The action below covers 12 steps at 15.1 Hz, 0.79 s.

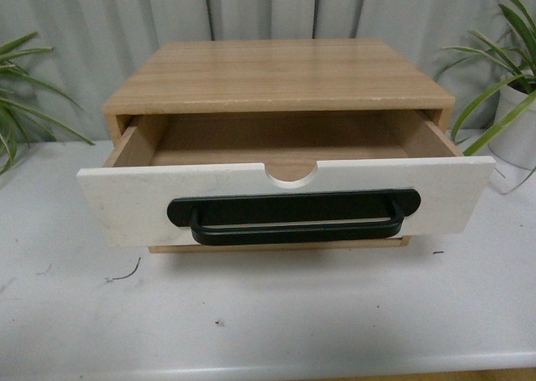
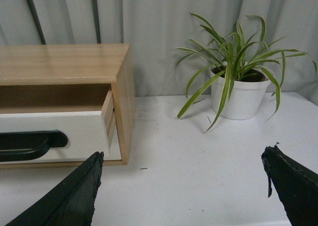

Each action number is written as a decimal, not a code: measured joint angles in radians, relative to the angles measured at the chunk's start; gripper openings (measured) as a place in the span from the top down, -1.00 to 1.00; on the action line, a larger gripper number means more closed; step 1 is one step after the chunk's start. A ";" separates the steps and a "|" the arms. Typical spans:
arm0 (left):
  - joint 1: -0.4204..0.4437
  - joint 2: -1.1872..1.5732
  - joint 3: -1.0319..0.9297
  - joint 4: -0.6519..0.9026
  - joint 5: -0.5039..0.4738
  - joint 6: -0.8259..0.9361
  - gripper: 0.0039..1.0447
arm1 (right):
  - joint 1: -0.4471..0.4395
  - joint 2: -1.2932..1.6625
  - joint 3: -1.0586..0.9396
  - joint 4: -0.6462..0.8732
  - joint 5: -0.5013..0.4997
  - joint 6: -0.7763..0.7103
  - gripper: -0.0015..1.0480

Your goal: Close drawer sideways

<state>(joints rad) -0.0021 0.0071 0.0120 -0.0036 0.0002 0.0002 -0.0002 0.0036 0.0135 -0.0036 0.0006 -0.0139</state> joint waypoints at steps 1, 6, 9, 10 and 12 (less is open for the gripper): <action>0.000 0.000 0.000 0.000 0.000 0.000 -0.88 | 0.000 0.000 0.000 0.000 0.000 0.000 -0.88; 0.000 0.000 0.000 0.000 0.000 0.000 -0.88 | 0.000 0.000 0.000 0.000 0.000 0.000 -0.88; 0.000 0.000 0.000 0.000 0.000 0.000 -0.88 | 0.000 0.000 0.000 0.000 0.000 0.000 -0.88; 0.000 0.000 0.000 0.000 0.000 0.000 -0.88 | 0.002 0.009 0.008 -0.043 0.010 0.024 -0.88; -0.110 0.145 0.108 -0.269 -0.233 -0.122 -0.88 | 0.006 0.200 0.082 -0.154 0.030 0.225 -0.88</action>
<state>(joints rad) -0.1120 0.1524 0.1196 -0.2726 -0.2329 -0.1219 0.0063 0.2039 0.0956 -0.1581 0.0307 0.2111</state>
